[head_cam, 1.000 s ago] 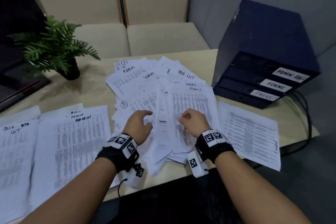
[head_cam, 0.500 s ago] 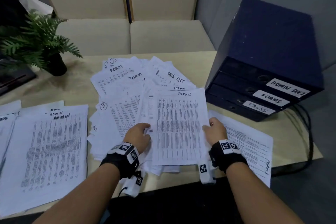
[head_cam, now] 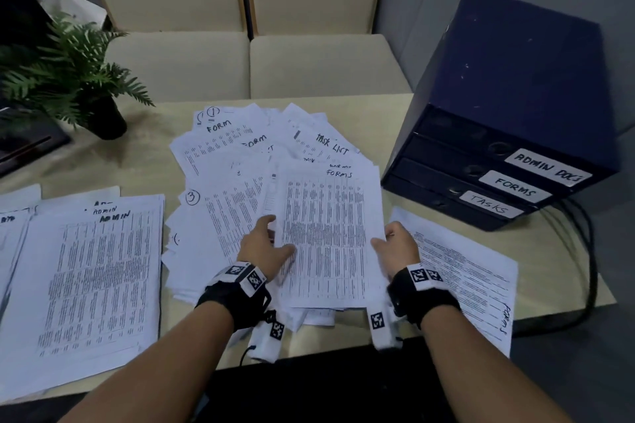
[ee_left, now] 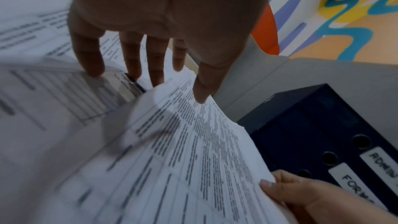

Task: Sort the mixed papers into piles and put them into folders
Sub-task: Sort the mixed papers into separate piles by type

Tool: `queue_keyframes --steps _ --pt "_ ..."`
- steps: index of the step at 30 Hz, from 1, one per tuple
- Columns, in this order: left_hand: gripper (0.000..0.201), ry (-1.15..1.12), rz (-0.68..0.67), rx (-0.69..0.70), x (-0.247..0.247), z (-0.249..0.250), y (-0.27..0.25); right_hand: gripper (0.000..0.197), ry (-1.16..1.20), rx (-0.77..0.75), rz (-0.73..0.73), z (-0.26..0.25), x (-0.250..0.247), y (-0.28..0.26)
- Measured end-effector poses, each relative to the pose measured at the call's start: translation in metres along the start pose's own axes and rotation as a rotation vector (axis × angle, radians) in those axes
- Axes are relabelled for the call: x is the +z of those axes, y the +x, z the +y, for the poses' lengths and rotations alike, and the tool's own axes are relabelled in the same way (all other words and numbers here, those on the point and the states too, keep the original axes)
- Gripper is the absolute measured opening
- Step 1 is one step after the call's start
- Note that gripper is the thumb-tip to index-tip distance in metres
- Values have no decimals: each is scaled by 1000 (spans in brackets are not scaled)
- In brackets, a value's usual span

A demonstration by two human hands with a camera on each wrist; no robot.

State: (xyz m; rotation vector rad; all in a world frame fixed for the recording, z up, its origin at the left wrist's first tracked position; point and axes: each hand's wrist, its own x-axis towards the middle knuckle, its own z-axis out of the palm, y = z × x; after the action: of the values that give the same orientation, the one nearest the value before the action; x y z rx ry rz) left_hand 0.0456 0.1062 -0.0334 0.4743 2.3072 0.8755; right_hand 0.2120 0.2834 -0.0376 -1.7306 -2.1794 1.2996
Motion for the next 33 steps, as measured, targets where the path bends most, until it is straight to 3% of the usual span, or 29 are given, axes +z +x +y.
queue_keyframes --steps 3,6,8,12,16,18,23,27,29,33 --pt "81 -78 28 -12 -1 2 -2 20 103 -119 49 -7 4 -12" --pt "51 -55 -21 -29 -12 -3 -6 22 186 -205 -3 -8 11 -26" --pt "27 -66 7 -41 -25 -16 -8 18 203 -179 -35 -7 16 -28" --pt "21 -194 173 -147 -53 -49 -10 33 37 -49 -6 -6 24 -23" --pt "14 -300 214 -214 -70 -72 -8 56 -53 27 -37 -9 36 -19" --pt "15 -345 200 -225 -73 -81 -7 52 -34 64 -63 -12 41 -21" --pt "17 -350 192 -213 -73 -87 -9 11 -14 14 -20 -20 36 -25" --pt "15 -360 185 -228 -76 -87 -10 17 32 -135 235 -33 5 -24" --pt "17 -335 177 -238 -76 -88 -10 15 101 -124 283 -35 -9 -19" --pt "13 -256 200 -212 -79 -79 -14 18 -42 13 24 -25 -5 -12"
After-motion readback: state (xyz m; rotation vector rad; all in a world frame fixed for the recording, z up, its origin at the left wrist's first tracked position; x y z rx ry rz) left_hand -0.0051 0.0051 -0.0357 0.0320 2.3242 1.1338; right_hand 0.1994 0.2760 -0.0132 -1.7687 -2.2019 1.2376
